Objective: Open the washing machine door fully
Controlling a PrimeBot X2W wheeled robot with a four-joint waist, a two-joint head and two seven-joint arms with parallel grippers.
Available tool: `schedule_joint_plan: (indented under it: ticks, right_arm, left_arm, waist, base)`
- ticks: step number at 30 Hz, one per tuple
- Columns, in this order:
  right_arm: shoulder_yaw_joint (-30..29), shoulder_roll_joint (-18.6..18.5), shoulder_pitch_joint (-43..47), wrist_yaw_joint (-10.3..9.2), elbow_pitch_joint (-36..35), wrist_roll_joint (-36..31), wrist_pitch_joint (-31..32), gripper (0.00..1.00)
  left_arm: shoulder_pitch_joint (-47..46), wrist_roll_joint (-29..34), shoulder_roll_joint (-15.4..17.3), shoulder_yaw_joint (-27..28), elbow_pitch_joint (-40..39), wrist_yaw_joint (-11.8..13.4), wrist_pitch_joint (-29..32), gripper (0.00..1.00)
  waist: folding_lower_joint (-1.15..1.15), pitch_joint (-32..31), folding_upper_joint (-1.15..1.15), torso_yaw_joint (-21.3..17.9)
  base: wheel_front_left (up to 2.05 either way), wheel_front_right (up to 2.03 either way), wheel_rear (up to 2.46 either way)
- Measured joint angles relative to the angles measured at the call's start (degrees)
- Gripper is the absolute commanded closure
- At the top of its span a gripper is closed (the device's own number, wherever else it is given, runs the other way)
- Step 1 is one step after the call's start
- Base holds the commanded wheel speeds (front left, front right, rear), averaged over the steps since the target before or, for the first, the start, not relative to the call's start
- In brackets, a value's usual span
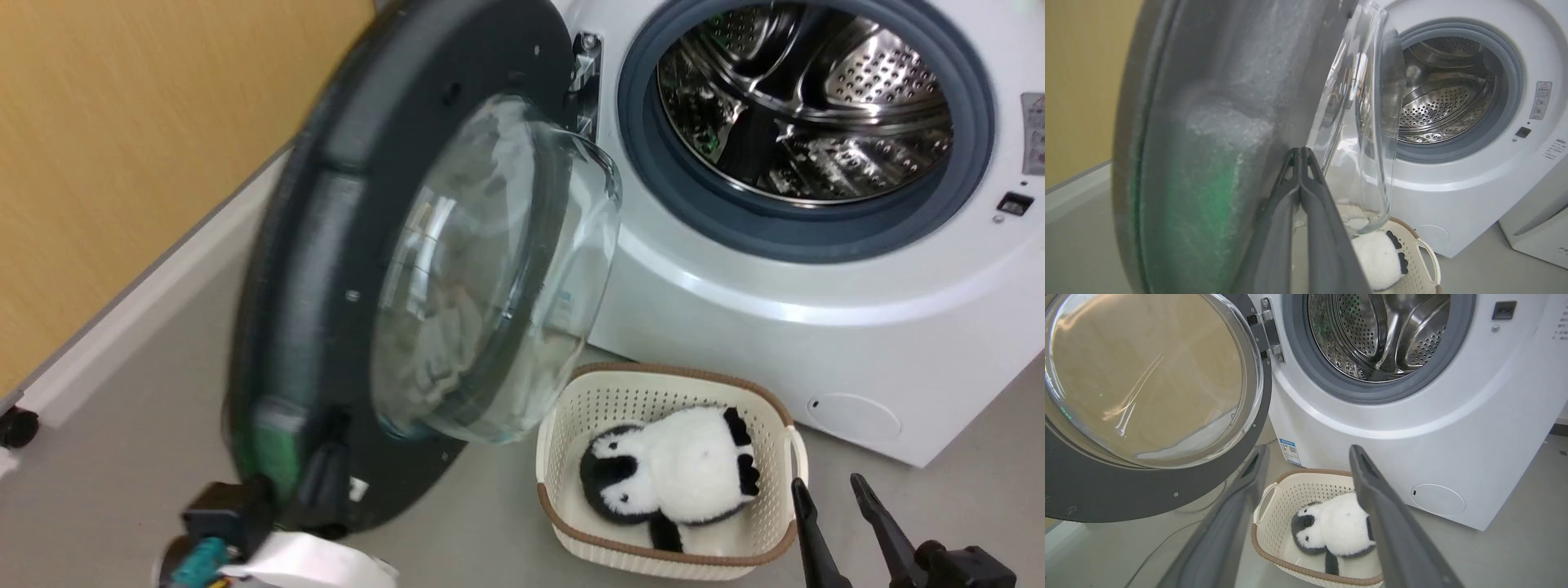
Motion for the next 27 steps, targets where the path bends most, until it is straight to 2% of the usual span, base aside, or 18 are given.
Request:
schedule_joint_plan:
  ticks: [11,20,27]
  right_arm:
    - [0.7,-2.4,-2.3,0.00,-1.8,0.1,1.0,0.00]
    - [1.0,-4.5,-3.7,0.00,-4.1,0.1,2.1,0.00]
    - [1.0,-5.1,-4.7,0.00,-4.9,0.1,2.8,0.00]
  left_arm:
    - [-4.6,-4.0,2.6,8.5,3.1,1.6,-3.5,1.00]
    - [-11.3,-7.2,7.1,15.5,9.3,2.1,-4.7,1.00]
    - [-15.8,-9.6,11.0,20.6,17.1,2.1,-6.3,1.00]
  waist:
    - [0.00,5.4,0.00,-1.1]
    - [0.00,10.3,0.00,-3.4]
    - [0.01,12.8,0.00,-5.2]
  base:
    - [0.00,0.00,0.00]
    - [0.00,0.00,0.00]
    - [0.00,0.00,0.00]
